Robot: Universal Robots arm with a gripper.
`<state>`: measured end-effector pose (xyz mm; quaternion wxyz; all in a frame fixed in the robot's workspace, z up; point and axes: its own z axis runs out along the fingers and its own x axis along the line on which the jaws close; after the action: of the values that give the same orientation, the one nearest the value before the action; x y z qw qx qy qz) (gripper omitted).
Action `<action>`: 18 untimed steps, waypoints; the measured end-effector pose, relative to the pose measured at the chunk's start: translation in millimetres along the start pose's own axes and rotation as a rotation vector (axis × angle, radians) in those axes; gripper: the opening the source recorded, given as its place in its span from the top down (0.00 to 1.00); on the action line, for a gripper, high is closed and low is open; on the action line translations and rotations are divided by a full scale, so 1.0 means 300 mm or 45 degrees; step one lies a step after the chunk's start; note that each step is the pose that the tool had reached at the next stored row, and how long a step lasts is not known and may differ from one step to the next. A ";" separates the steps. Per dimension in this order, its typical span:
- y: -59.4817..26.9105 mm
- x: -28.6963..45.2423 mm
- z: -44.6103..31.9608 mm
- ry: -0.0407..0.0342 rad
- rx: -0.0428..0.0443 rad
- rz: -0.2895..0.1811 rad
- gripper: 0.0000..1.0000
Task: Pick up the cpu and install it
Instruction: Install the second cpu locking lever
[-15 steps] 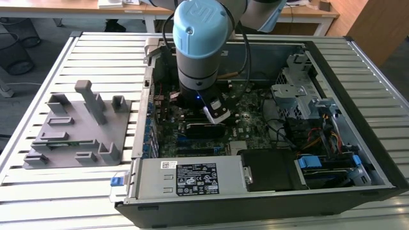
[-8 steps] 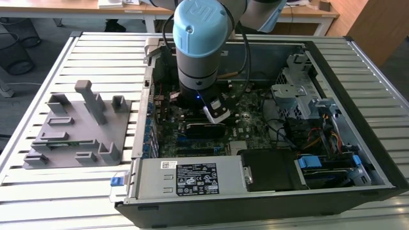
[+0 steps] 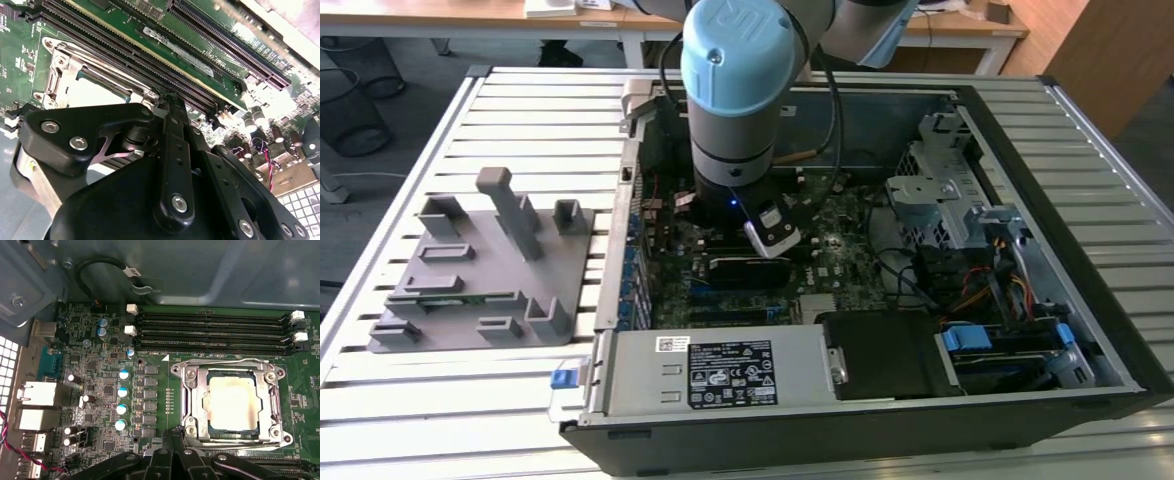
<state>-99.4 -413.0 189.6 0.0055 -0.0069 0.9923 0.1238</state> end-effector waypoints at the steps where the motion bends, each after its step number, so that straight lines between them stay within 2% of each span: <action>1: 0.000 0.000 0.000 0.0001 0.000 0.000 0.89; 18: 0.010 0.000 -0.025 -0.0004 0.001 0.000 0.89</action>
<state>-99.6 -412.1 197.7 0.0057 -0.0069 0.9923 0.1236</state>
